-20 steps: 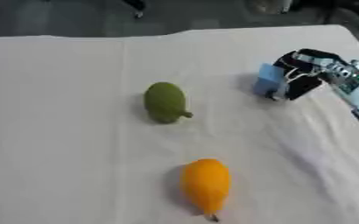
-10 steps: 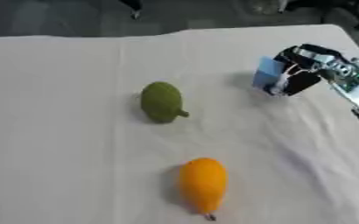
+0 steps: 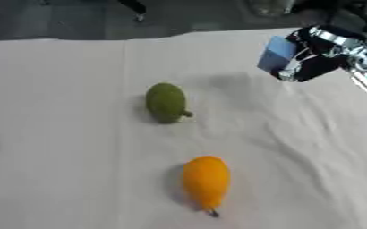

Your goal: Pick up the objects with one hand, pass them to the other hand, and then place them into the box on the other side of the table.

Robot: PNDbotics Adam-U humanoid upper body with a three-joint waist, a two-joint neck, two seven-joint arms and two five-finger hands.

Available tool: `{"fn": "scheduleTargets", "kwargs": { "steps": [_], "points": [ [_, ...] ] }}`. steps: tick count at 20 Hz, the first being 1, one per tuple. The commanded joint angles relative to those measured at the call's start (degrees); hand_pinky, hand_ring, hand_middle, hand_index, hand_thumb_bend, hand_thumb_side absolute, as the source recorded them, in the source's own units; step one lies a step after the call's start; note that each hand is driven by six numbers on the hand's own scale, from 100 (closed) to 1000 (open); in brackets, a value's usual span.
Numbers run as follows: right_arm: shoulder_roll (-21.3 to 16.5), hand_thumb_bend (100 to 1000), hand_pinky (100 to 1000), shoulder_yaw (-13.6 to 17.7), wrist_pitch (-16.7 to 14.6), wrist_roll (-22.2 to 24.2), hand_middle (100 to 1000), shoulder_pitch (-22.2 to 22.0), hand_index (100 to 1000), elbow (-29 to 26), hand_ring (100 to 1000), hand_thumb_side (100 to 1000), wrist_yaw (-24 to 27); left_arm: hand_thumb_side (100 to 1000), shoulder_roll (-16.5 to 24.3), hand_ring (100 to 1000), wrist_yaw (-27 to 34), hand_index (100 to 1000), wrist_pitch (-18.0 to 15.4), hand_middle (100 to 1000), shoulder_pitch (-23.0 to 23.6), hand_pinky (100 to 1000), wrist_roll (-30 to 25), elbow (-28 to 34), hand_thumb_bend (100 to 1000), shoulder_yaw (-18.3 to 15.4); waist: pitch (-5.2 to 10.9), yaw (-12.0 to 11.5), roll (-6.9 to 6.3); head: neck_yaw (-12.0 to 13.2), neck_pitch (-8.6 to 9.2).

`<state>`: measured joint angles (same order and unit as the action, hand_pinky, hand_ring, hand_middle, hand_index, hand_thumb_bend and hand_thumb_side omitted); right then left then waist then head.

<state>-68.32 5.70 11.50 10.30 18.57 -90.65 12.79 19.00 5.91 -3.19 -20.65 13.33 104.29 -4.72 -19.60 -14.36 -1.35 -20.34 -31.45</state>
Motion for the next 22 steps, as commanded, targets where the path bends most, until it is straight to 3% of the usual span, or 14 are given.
{"fn": "scheduleTargets", "kwargs": {
  "steps": [1,10,22],
  "points": [
    [-0.9,349,743,0.4,0.9,-2.0,448,0.1,493,-3.6,701,100,2.3,586,2.8,744,-0.6,839,0.1,826,-1.1,817,0.0,1.2,589,-0.2,2.58,0.5,-0.79,1.0,-0.84],
    [4.8,330,743,-1.5,3.2,-11.4,427,2.0,493,-10.2,666,100,7.7,558,8.3,754,-2.3,839,1.2,826,-9.0,813,-2.0,3.6,602,2.9,6.43,2.4,-1.35,2.8,-3.95],
    [12.3,297,727,-5.0,4.9,-16.3,418,4.3,488,-15.3,646,100,9.8,536,12.7,763,-2.9,837,5.6,826,-17.3,816,-5.5,5.6,625,7.0,9.43,3.7,-2.18,6.6,-6.67]
  ]
}}
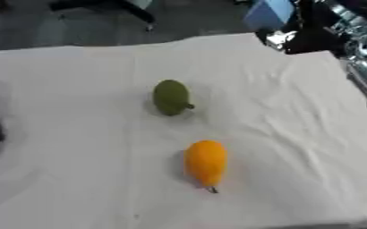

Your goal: Pick up the objects with one hand, pass them to the other hand, and then place them into the box on the other side of the table.

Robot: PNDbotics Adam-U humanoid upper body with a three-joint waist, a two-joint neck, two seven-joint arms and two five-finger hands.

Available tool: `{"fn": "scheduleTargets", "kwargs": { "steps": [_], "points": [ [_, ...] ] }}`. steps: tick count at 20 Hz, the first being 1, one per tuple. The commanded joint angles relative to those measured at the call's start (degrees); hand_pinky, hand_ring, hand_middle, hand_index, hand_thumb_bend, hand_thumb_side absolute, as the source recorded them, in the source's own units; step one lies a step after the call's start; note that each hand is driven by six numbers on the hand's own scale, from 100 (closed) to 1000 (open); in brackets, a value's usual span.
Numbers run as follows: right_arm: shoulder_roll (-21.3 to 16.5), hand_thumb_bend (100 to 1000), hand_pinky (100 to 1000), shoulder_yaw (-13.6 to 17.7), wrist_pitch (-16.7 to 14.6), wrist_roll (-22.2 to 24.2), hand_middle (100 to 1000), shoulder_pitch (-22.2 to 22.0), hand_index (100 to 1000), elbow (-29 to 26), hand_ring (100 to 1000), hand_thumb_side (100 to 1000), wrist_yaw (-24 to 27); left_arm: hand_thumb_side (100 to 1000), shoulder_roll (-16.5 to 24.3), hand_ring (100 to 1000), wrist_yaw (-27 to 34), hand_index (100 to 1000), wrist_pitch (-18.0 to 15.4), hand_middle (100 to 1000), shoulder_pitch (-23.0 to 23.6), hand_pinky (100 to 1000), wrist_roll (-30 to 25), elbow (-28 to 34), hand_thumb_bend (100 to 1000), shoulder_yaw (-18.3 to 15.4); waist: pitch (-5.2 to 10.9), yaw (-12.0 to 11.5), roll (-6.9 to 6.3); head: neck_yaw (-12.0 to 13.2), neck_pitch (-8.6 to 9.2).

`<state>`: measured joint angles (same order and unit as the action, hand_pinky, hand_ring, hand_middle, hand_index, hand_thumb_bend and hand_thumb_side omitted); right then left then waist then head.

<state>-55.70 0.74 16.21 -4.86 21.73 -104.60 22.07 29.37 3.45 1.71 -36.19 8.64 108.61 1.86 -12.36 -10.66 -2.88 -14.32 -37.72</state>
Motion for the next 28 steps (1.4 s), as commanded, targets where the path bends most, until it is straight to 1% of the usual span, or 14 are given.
{"fn": "scheduleTargets", "kwargs": {
  "steps": [1,7,13,16,19,22,28],
  "points": [
    [0.3,295,727,-0.5,0.3,-1.7,417,1.6,487,-1.5,645,100,0.4,535,2.6,764,-0.7,837,1.1,826,-2.5,817,-1.4,1.4,627,0.9,2.35,0.1,-0.71,0.6,-0.58],
    [4.2,288,726,-3.6,0.9,-3.9,416,4.0,488,-2.7,643,100,-1.3,527,4.5,773,-3.2,836,4.1,825,-6.7,833,-6.1,1.3,643,3.9,3.22,0.3,-0.93,0.5,-1.97],
    [7.0,281,725,-6.2,1.5,-4.6,417,6.2,489,-2.7,641,100,-3.4,528,5.9,779,-5.8,837,6.2,825,-10.5,840,-11.0,1.1,655,6.5,3.79,0.0,-1.15,0.1,-2.44],
    [8.4,276,725,-7.4,1.4,-5.4,418,7.2,491,-2.4,643,100,-4.2,522,7.0,783,-7.2,837,7.8,824,-12.6,842,-14.3,0.0,667,8.5,4.02,-0.2,-1.19,0.0,-2.70],
    [9.4,274,728,-8.8,1.3,-5.1,419,7.7,492,-2.4,644,100,-5.7,515,8.1,786,-9.0,840,9.2,825,-14.5,842,-17.7,-1.5,675,10.5,4.15,-0.2,-1.14,0.0,-2.93],
    [10.2,275,729,-10.1,1.1,-4.4,419,8.0,492,-2.7,645,100,-7.4,510,8.7,789,-10.6,844,10.4,828,-15.8,844,-20.8,-3.0,680,12.0,4.15,-0.3,-1.20,0.2,-2.80],
    [11.4,274,730,-12.0,1.2,-3.3,419,8.9,492,-3.1,645,100,-9.0,496,8.9,794,-12.4,849,13.0,831,-17.3,848,-25.2,-5.5,691,13.6,4.06,-0.6,-1.31,0.4,-1.63]
  ]
}}
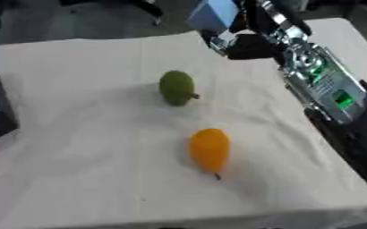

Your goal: Pick up the objects with one hand, pass them to the other hand, and then place them into the box on the other side of the table.

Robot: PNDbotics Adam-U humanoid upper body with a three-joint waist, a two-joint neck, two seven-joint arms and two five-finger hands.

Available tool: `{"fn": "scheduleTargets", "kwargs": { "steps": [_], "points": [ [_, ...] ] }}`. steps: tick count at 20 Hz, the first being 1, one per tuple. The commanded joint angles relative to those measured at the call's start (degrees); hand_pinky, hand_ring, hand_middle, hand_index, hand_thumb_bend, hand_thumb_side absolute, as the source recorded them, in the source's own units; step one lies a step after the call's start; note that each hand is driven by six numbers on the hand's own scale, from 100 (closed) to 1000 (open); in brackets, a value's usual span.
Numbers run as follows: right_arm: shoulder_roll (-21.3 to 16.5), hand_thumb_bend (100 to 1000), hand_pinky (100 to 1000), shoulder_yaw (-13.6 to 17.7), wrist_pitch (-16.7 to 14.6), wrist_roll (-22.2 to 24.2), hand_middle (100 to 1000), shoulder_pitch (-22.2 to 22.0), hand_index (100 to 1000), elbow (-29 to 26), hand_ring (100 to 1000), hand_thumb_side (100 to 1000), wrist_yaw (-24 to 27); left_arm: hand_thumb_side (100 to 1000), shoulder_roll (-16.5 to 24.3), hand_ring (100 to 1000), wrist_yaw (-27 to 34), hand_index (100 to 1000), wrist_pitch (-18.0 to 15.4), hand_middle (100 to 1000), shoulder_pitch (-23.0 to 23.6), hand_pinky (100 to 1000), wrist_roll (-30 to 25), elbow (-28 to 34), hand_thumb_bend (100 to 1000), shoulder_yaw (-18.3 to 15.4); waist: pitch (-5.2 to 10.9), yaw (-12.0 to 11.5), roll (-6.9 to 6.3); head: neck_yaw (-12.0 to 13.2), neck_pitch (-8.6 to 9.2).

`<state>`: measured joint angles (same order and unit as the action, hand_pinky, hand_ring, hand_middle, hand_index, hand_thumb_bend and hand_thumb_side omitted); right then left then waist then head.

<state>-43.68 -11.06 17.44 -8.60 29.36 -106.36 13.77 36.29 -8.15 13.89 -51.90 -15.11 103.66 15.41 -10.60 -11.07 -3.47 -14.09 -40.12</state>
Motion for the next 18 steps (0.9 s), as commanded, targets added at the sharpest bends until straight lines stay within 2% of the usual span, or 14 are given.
{"fn": "scheduleTargets", "kwargs": {
  "steps": [1,8,18],
  "points": [
    [-0.4,273,730,-0.5,0.0,0.6,418,1.5,492,-1.4,644,100,-0.9,487,2.0,796,-1.0,849,1.0,832,-1.9,848,-2.0,-0.9,697,0.3,2.30,-0.3,-0.74,0.2,0.92],
    [0.5,273,730,-2.5,0.2,1.7,417,2.9,492,-2.5,641,100,-1.6,465,2.2,799,-1.2,856,2.1,833,-3.8,851,-5.5,-3.8,712,2.5,2.31,-0.9,-0.81,0.3,1.28],
    [1.7,274,731,-4.9,0.9,4.3,417,4.7,493,-3.7,648,100,-2.4,418,0.8,805,0.0,862,2.0,825,-6.4,855,-10.5,-8.7,758,5.5,2.10,-1.5,-0.88,-0.6,0.57]
  ]
}}
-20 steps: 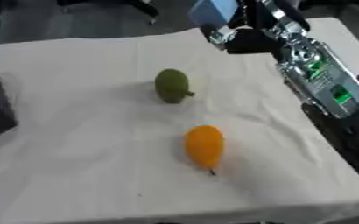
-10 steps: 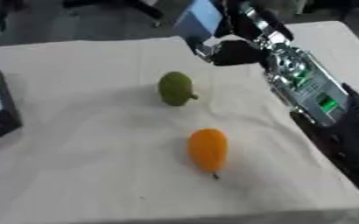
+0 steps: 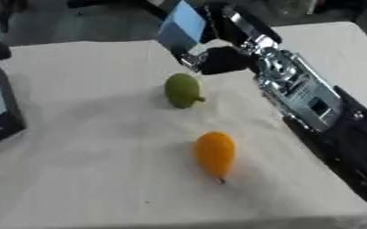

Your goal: Pick up the objects with one hand, pass them to the other hand, and then place them into the box on the other side of the table.

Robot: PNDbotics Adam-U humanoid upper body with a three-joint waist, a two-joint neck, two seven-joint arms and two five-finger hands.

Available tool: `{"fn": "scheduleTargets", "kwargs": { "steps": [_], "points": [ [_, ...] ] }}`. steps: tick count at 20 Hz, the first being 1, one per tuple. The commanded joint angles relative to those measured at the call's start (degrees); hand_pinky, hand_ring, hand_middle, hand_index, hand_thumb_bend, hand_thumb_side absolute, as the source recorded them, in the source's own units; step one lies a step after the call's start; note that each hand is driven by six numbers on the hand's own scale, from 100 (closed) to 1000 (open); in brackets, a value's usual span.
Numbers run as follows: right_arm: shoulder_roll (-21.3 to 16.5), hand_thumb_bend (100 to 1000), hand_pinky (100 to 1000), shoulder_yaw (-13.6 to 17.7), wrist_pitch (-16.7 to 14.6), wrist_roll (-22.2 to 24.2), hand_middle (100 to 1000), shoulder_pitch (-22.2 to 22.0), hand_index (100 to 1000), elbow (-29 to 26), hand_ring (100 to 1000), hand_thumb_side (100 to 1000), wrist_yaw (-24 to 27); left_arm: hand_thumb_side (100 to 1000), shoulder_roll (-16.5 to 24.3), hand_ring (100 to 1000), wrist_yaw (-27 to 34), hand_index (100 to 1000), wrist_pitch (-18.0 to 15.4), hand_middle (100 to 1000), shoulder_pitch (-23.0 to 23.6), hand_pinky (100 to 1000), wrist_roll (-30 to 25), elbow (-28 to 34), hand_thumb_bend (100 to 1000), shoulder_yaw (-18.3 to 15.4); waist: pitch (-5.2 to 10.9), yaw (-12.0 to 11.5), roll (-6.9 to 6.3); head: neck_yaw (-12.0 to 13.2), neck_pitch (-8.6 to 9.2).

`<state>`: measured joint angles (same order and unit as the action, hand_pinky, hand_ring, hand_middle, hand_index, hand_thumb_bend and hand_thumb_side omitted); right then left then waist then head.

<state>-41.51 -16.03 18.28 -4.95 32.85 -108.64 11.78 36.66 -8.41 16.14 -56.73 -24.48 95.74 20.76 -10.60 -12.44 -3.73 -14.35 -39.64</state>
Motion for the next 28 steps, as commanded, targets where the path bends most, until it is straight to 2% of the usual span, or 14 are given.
{"fn": "scheduleTargets", "kwargs": {
  "steps": [1,7,11,13,14,22,28],
  "points": [
    [-0.3,273,731,-0.1,0.1,0.8,417,1.4,493,-1.4,649,100,-0.5,415,0.2,806,0.1,862,-0.3,826,-1.9,855,-1.7,-1.3,760,0.5,2.09,-0.2,-0.65,-0.4,0.02],
    [0.7,269,730,-1.1,0.1,1.6,417,1.8,494,-1.2,653,100,-1.2,390,-1.6,815,-2.1,871,-1.1,830,-4.1,859,-4.8,-2.4,787,3.6,2.18,-0.7,-0.82,-1.0,-0.59],
    [1.1,266,731,-1.5,-0.3,1.8,418,1.8,495,-1.3,654,100,-2.0,350,-2.6,820,-4.1,875,0.0,833,-4.9,863,-5.4,-1.8,804,5.9,2.15,-0.9,-0.97,-1.0,-0.72],
    [1.2,289,732,-1.8,-0.6,2.1,420,1.8,496,-1.4,655,100,-2.4,315,-3.2,821,-4.9,880,0.9,834,-5.1,863,-5.0,-1.6,847,6.8,2.11,-1.0,-0.98,-0.9,-0.59],
    [1.3,261,732,-1.9,-0.7,2.3,420,1.7,497,-1.5,656,100,-2.6,318,-3.6,821,-5.5,881,1.4,834,-5.2,864,-4.6,-1.5,816,7.2,2.09,-1.0,-0.98,-0.8,-0.51],
    [1.9,251,737,-3.3,-1.9,4.2,422,1.6,498,-0.9,661,100,-4.3,212,-5.9,820,-9.0,889,5.1,831,-6.2,863,-0.8,-1.1,866,10.0,1.90,-1.2,-1.08,-0.5,-0.99],
    [0.9,244,741,-3.4,-4.1,4.5,440,0.4,498,-2.5,663,100,-5.7,203,-7.0,818,-10.4,876,5.7,825,-6.6,860,0.3,-1.5,867,11.5,1.66,-1.3,-1.21,-0.3,-1.21]
  ]
}}
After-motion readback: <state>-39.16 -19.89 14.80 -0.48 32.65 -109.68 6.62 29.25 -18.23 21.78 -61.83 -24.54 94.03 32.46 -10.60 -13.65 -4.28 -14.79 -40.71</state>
